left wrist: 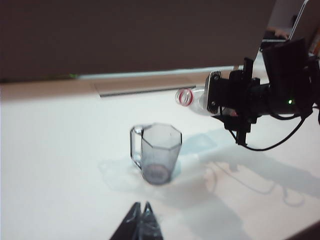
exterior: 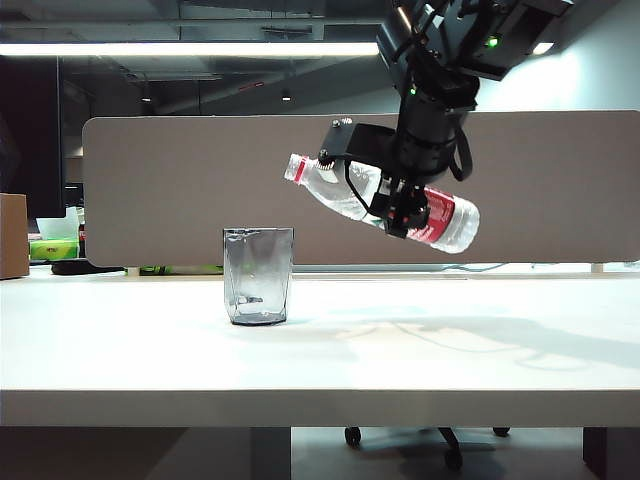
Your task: Pick up the mineral water bottle on the table and pour water into the mug until it's half full.
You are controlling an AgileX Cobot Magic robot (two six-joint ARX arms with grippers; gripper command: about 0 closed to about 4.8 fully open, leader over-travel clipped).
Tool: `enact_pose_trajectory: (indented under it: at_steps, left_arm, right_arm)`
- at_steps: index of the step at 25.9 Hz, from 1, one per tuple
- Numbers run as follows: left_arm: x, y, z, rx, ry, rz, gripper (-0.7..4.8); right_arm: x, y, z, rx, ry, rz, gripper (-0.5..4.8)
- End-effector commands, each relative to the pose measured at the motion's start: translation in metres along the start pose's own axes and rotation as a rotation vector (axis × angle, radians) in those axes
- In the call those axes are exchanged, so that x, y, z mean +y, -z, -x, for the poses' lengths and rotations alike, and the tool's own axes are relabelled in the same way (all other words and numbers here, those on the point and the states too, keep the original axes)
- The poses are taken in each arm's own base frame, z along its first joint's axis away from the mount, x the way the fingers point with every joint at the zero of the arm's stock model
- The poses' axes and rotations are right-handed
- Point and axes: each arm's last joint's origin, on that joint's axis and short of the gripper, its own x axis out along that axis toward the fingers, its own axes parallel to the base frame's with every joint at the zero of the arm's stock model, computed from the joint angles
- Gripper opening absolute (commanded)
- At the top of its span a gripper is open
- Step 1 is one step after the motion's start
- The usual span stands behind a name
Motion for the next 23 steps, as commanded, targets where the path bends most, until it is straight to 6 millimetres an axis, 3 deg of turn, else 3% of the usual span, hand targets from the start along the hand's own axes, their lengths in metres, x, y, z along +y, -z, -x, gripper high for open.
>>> enact_pose_trajectory:
  at_steps: [1, 8, 23]
  left_arm:
    - [-0.001, -0.008, 0.001, -0.068, -0.002, -0.044, -0.05]
    - [-0.001, -0.009, 0.001, -0.071, -0.001, -0.046, -0.05]
    - [0.0, -0.001, 0.0, -0.006, -0.026, -0.008, -0.05]
  right_arm:
    - [-0.013, -0.012, 0.005, -0.026, 0.076, 0.027, 2.73]
    - [0.002, -0.028, 0.001, -0.012, 0.08, 0.134, 2.73]
    - [0.01, -0.025, -0.006, 0.11, 0.103, 0.225, 2.73]
